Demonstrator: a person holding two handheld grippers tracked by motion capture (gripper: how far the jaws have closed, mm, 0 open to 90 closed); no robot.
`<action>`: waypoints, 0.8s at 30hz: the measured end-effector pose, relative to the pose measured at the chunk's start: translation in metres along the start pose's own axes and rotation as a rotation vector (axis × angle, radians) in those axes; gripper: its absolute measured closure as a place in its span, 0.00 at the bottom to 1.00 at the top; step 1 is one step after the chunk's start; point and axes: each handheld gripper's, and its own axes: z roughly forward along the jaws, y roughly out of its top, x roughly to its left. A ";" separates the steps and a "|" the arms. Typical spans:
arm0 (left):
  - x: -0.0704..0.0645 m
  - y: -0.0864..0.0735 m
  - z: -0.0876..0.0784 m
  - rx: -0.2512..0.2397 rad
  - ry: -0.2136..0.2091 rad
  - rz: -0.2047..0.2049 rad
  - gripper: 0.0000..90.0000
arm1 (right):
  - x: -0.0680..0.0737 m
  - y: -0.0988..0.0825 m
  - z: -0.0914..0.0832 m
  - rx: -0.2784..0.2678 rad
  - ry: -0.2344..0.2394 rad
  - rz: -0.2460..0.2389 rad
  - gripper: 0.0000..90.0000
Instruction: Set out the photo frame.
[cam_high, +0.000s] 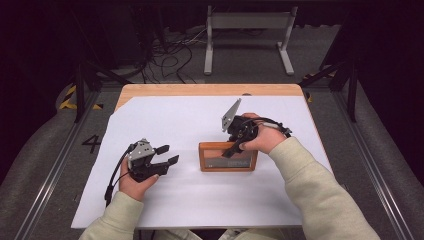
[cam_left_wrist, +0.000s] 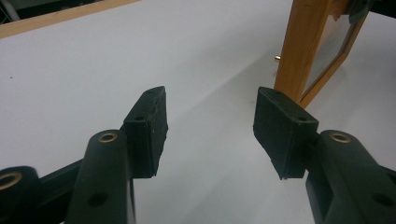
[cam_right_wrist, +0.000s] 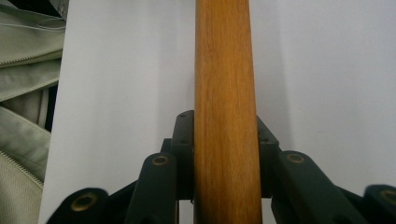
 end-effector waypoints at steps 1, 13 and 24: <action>0.000 0.000 0.000 0.001 0.000 0.000 0.50 | 0.000 0.000 0.000 0.000 0.002 -0.006 0.78; 0.000 0.000 0.000 0.003 -0.005 0.000 0.50 | -0.002 -0.002 0.002 -0.003 -0.010 -0.009 0.78; 0.000 0.000 0.001 0.004 -0.007 0.001 0.50 | -0.007 -0.007 -0.004 -0.067 -0.099 0.056 0.48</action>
